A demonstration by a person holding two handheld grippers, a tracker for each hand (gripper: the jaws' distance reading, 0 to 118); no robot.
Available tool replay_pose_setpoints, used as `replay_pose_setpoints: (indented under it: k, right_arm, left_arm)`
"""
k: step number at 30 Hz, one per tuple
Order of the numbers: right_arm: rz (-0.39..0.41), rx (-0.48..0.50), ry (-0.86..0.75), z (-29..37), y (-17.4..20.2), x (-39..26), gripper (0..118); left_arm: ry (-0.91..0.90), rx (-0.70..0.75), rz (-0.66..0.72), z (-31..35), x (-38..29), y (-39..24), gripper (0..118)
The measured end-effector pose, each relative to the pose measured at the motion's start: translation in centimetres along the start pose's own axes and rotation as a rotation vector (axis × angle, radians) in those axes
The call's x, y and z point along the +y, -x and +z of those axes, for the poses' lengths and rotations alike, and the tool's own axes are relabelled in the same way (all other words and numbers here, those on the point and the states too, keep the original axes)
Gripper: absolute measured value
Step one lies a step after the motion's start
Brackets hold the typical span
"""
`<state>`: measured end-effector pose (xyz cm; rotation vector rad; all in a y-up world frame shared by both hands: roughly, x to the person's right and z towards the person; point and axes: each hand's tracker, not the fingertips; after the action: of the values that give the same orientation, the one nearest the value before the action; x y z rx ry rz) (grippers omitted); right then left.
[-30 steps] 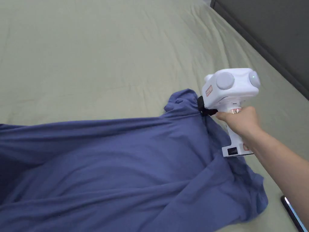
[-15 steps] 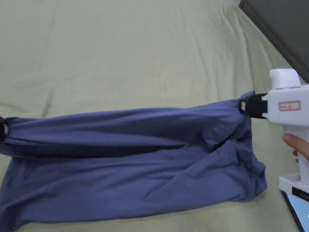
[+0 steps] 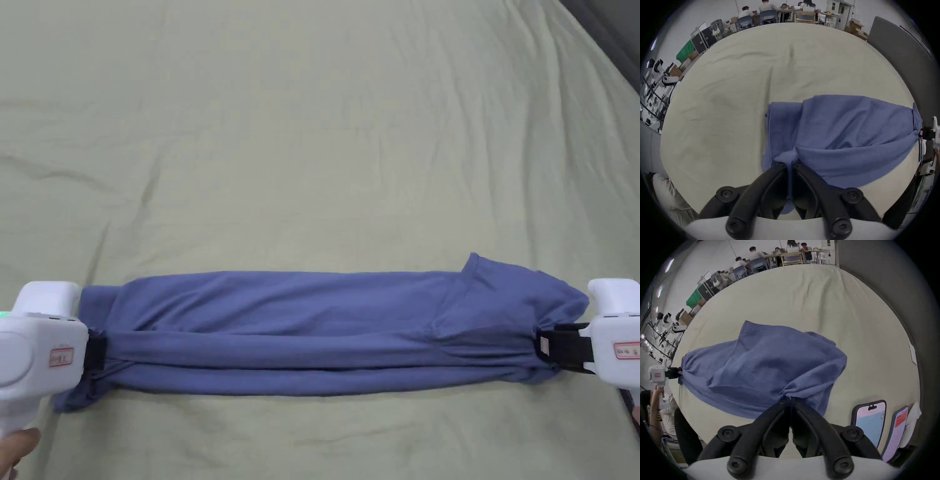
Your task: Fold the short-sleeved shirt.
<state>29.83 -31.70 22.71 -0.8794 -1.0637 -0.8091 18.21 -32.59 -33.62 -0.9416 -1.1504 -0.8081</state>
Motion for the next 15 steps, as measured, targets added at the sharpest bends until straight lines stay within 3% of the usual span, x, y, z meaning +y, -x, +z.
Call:
replay_pose_setpoints:
  k: [1, 2, 3, 4, 5, 6, 9, 12, 15]
  right_arm:
    - [0.003, -0.002, -0.003, 0.0, 0.2, 0.1, 4]
    - [0.002, -0.011, -0.009, 0.3, 0.4, 0.1, 9]
    - [0.002, -0.028, -0.01, 0.6, 0.7, 0.0, 40]
    - [0.001, -0.058, -0.034, 1.1, 1.2, -0.1, 73]
    - [0.005, -0.102, -0.049, 1.7, 1.6, -0.3, 93]
    - [0.005, -0.09, -0.052, 2.5, 2.0, -0.6, 99]
    - [-0.035, -0.029, -0.144, 6.5, 4.0, -1.2, 100]
    - [-0.018, 0.01, -0.263, 10.7, 6.7, -1.7, 100]
    - [0.019, 0.021, -0.368, 13.9, 9.7, -2.4, 100]
  left_arm:
    - [0.003, 0.005, 0.003, 0.1, 0.1, -0.1, 14]
    - [-0.007, 0.01, 0.014, 0.3, 0.0, -0.2, 37]
    - [-0.039, 0.015, 0.032, 0.8, -0.2, 0.0, 76]
    - [-0.051, 0.012, 0.055, 1.5, -0.5, 0.1, 86]
    - [-0.056, -0.013, 0.066, 2.4, -0.8, 0.3, 86]
    - [-0.086, -0.056, 0.087, 3.8, -1.2, 0.5, 86]
    - [-0.208, -0.035, 0.115, 9.2, -2.6, 0.6, 86]
    - [-0.386, 0.008, 0.171, 15.5, -4.1, 0.0, 86]
    - [-0.554, -0.135, 0.246, 20.7, -6.1, -0.7, 88]
